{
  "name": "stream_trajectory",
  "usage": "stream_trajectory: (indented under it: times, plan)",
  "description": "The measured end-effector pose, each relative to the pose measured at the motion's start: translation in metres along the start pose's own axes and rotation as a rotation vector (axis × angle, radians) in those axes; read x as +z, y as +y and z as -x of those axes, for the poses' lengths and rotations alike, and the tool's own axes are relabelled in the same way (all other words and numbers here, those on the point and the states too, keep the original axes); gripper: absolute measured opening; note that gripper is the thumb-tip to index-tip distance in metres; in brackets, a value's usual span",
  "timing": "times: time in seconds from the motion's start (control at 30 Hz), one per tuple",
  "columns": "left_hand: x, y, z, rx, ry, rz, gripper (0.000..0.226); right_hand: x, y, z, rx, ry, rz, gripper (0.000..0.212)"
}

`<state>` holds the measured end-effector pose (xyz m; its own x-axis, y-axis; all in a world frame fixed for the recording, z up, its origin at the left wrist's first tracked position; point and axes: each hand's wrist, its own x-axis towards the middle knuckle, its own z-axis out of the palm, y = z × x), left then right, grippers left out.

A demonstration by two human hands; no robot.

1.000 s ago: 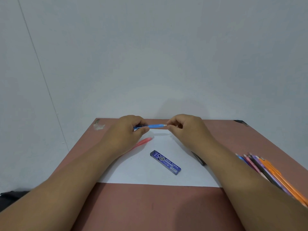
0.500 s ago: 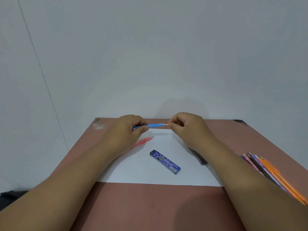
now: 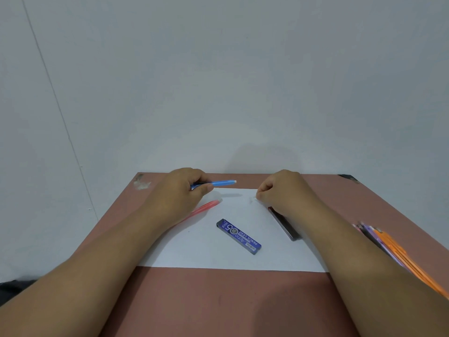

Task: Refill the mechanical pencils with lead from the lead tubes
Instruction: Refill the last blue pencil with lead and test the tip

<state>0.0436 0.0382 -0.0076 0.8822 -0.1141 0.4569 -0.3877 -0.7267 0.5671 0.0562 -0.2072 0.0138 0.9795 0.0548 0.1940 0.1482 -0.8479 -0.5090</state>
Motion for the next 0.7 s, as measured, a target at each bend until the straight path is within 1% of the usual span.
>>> stream_trajectory:
  times: [0.17, 0.3, 0.43, 0.5, 0.57, 0.7]
  plan:
    - [0.001, -0.001, 0.0, 0.0, -0.004, -0.008, 0.009, 0.001, 0.001, -0.002, 0.029, -0.09, 0.084, 0.016]
    - [0.0, -0.001, 0.0, 0.009, 0.0, -0.013, 0.015, 0.002, 0.003, -0.004, 0.028, -0.086, 0.102, 0.014]
    - [0.001, -0.001, 0.0, 0.009, 0.008, -0.007, 0.011, 0.003, 0.005, -0.006, 0.017, -0.096, 0.138, 0.012]
    - [0.001, -0.001, 0.0, 0.008, 0.008, -0.003, 0.007, 0.002, 0.005, -0.005, 0.007, -0.069, 0.114, 0.01]
    - [0.001, -0.001, 0.0, 0.012, 0.008, -0.008, 0.007, 0.001, 0.002, -0.004, -0.024, -0.008, 0.054, 0.004]
    - [0.001, 0.002, 0.002, 0.037, 0.012, 0.008, 0.01, 0.005, -0.006, 0.001, -0.17, 0.089, -0.151, 0.023]
